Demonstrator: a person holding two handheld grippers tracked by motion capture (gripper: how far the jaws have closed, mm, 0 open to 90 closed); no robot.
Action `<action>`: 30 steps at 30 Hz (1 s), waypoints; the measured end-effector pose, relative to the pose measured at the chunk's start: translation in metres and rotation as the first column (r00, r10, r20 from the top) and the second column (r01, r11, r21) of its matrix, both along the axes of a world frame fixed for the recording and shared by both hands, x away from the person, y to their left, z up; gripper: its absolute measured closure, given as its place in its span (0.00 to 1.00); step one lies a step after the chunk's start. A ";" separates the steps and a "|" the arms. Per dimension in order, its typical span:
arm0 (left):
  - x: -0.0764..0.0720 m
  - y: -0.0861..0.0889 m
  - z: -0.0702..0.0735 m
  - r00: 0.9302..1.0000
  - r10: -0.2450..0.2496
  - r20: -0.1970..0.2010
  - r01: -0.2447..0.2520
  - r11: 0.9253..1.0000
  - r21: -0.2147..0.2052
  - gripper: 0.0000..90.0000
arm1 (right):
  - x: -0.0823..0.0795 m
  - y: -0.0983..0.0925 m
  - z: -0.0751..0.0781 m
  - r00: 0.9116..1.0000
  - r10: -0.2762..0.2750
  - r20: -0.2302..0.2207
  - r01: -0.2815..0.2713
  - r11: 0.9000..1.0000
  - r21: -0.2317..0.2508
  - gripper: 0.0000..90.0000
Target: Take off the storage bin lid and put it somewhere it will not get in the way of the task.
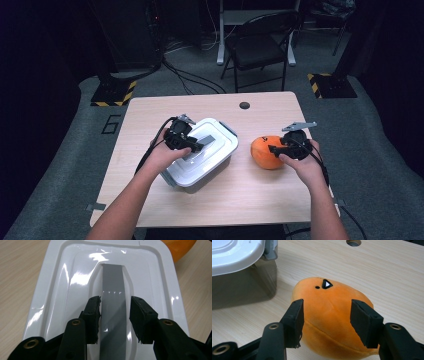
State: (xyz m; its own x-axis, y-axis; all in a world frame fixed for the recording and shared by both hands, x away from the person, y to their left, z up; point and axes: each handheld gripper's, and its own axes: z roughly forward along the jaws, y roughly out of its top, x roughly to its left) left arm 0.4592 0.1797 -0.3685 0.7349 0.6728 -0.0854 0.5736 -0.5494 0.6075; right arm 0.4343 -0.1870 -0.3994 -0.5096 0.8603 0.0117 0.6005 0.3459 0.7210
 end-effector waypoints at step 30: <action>0.001 -0.006 0.003 1.000 0.001 -0.009 -0.001 0.998 0.062 0.74 | 0.000 0.000 -0.001 1.000 0.000 0.008 0.000 1.000 0.003 0.50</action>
State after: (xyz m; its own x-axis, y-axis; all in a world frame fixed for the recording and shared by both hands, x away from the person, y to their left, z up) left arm 0.4599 0.1736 -0.3655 0.7335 0.6778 -0.0507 0.5798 -0.5851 0.5670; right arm 0.4347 -0.1867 -0.4005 -0.5097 0.8603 0.0109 0.5950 0.3434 0.7267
